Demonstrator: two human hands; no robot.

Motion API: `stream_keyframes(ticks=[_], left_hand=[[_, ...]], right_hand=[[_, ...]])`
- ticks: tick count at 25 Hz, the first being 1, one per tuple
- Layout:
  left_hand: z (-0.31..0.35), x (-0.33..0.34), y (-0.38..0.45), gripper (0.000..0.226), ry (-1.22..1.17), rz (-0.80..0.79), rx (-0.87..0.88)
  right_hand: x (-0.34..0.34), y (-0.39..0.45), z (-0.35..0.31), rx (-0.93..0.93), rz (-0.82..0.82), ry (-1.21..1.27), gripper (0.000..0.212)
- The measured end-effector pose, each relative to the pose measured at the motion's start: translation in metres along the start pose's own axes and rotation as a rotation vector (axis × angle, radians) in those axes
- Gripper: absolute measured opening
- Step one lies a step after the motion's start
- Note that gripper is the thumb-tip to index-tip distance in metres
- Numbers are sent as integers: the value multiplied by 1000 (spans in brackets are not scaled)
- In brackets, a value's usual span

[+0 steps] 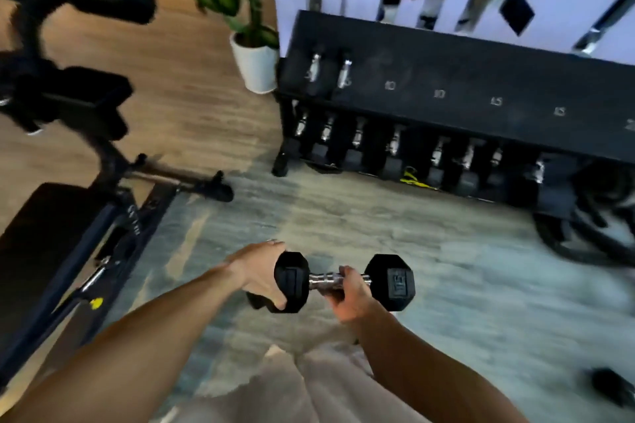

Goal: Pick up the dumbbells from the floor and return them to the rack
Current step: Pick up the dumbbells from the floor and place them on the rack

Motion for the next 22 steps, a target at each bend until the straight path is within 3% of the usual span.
stream_keyframes(ticks=[11, 18, 22], left_hand=[[207, -41, 235, 87, 36, -60, 77], [272, -119, 367, 96, 106, -144, 125], [295, -178, 452, 90, 160, -146, 197]], right_hand=[[-120, 82, -272, -1, 183, 61, 14], [-112, 132, -407, -11, 216, 143, 12], [-87, 176, -484, -17, 243, 166, 11]])
Point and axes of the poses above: each hand's wrist, its own y-axis towards the middle knuckle, its own x-axis out of the palm, z = x × y, the point moved 4 cm from there along y, towards the middle knuckle, and after that the axes turned 6 degrees about -y, right-handed, at the moved point
